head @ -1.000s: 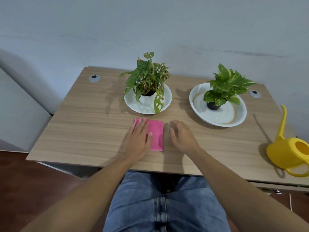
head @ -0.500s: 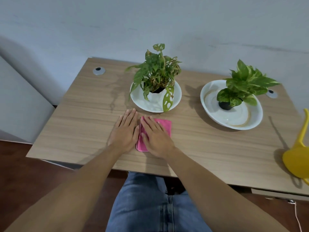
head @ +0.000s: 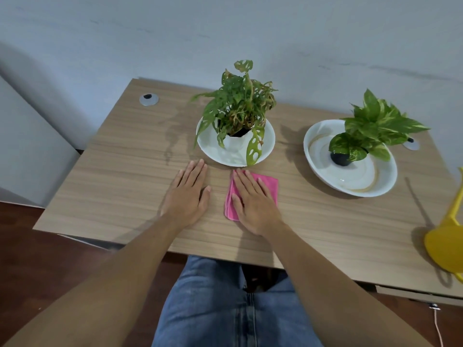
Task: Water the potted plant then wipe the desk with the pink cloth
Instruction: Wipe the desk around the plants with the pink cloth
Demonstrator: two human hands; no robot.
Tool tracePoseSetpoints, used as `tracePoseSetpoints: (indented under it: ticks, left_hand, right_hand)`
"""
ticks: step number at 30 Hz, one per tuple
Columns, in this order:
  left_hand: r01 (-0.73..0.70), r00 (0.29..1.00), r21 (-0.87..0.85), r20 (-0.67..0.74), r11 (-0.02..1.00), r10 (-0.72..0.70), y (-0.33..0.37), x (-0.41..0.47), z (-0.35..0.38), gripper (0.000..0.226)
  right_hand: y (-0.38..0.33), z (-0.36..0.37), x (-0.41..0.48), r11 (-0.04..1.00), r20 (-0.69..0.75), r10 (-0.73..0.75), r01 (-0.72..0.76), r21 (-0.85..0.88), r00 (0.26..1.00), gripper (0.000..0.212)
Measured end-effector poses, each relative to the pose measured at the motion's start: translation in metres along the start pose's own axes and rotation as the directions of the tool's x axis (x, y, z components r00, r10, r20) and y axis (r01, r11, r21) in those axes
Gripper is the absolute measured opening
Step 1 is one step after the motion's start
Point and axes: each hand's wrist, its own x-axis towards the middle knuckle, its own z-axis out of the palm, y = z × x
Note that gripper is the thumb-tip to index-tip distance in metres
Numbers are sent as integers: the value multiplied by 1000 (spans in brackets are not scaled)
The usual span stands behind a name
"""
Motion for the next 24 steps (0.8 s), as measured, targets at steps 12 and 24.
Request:
tracePoseSetpoints:
  ticks: [12,24]
  left_hand:
    - [13,1000,23,5,1000,-13,5,1,-2,71]
    - [-125,989,-15,-81,992,123,10,-2,-4,64]
  right_hand:
    - [57,-24,-11,924,5,381,-381,-13,924,66]
    - [7,-7,-5,976,-1,219,-219,-19,976,71]
